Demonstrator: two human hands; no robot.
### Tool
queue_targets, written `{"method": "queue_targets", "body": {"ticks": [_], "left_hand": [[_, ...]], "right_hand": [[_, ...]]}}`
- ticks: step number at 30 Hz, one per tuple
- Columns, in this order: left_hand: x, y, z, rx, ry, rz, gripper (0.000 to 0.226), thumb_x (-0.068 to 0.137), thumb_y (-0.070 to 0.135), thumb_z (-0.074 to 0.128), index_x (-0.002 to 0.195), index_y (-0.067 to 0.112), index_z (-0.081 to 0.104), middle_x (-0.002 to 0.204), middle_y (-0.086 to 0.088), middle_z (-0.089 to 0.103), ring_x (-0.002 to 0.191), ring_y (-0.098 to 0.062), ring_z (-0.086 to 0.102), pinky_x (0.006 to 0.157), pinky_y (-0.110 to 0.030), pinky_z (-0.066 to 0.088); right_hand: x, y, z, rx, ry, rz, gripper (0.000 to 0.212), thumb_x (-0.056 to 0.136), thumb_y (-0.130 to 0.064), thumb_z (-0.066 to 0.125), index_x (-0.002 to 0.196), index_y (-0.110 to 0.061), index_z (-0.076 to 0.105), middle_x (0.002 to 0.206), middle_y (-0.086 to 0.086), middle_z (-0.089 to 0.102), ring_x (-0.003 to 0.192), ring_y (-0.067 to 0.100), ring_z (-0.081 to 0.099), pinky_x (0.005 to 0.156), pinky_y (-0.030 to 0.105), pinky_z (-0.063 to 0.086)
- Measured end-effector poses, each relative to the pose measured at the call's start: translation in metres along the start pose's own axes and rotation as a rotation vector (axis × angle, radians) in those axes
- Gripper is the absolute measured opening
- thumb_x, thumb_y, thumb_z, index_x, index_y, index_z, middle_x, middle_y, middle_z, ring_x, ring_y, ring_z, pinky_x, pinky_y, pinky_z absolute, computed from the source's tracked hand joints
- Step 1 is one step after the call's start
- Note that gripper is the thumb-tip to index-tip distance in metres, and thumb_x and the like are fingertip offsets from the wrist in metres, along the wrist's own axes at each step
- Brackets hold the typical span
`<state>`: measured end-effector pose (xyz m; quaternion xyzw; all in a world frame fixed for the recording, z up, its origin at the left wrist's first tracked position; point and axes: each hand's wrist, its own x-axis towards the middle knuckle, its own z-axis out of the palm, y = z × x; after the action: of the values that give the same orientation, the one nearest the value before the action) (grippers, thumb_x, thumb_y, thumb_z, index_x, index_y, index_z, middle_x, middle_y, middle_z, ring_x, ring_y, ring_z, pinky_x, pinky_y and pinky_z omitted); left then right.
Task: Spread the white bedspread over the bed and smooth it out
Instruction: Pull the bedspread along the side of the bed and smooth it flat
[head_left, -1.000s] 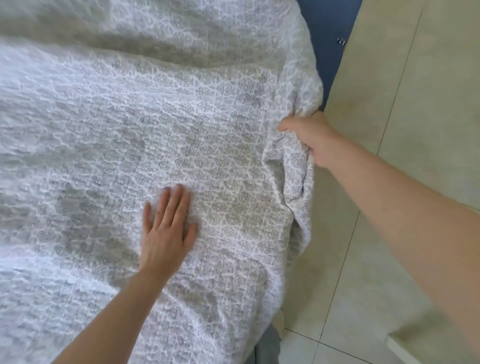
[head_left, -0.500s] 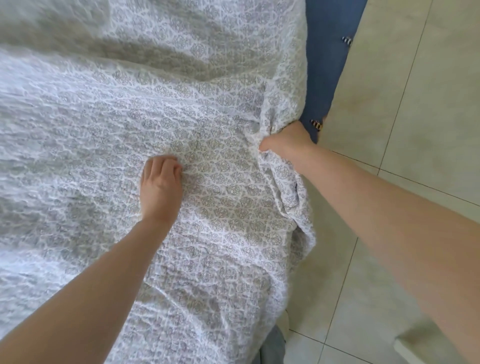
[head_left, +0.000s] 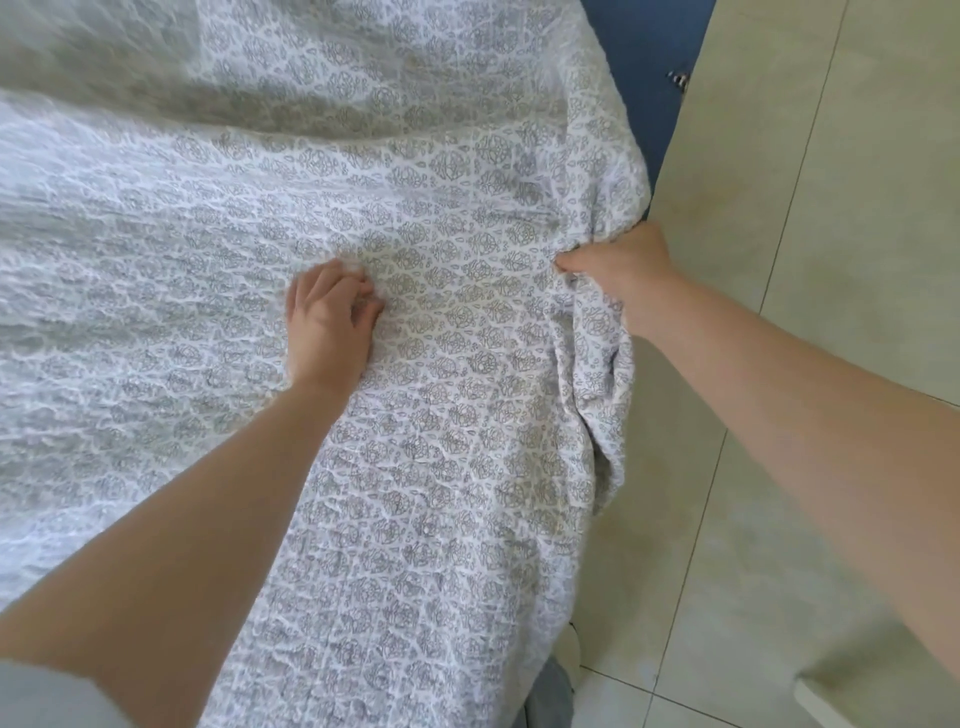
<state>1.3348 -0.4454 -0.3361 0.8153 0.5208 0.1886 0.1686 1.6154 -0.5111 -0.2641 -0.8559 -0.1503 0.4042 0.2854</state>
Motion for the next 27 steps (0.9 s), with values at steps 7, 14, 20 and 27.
{"method": "queue_targets", "body": {"ticks": [7,14,20,27], "left_hand": [[0.023,0.016,0.003,0.013,0.092,-0.024,0.014,0.095,0.005,0.052,0.090,-0.001,0.064,0.093,-0.014,0.060,0.090,-0.030,0.054,0.086,-0.043,0.049],[-0.002,0.031,0.021,0.102,-0.017,-0.113,0.034,0.106,0.025,0.032,0.123,0.005,0.053,0.131,-0.012,0.053,0.130,-0.032,0.044,0.121,-0.053,0.019],[-0.034,0.075,0.037,0.318,-0.341,0.018,0.057,0.104,0.051,0.008,0.157,0.033,-0.007,0.165,0.006,-0.012,0.151,-0.019,-0.018,0.122,-0.050,-0.009],[-0.032,0.073,0.035,0.313,-0.359,0.004,0.062,0.100,0.052,0.014,0.158,0.033,0.003,0.166,0.008,-0.005,0.152,-0.019,-0.013,0.122,-0.051,-0.004]], "right_hand": [[0.012,0.010,-0.018,0.110,0.126,-0.027,0.043,0.071,-0.015,0.085,0.109,-0.008,0.065,0.107,0.006,0.068,0.097,0.022,0.066,0.085,0.034,0.056],[0.008,0.029,-0.033,0.114,0.141,-0.083,0.018,0.081,-0.009,0.073,0.091,-0.018,0.061,0.092,0.002,0.064,0.082,0.015,0.061,0.073,0.026,0.052],[0.019,0.029,-0.077,0.178,0.212,0.021,0.027,0.078,-0.010,0.078,0.099,-0.010,0.062,0.085,-0.001,0.061,0.085,0.016,0.060,0.062,0.020,0.049],[0.030,0.025,-0.094,0.421,0.080,0.149,0.049,0.066,-0.020,0.084,0.109,-0.008,0.063,0.092,-0.001,0.061,0.078,0.015,0.063,0.059,0.029,0.049]]}}
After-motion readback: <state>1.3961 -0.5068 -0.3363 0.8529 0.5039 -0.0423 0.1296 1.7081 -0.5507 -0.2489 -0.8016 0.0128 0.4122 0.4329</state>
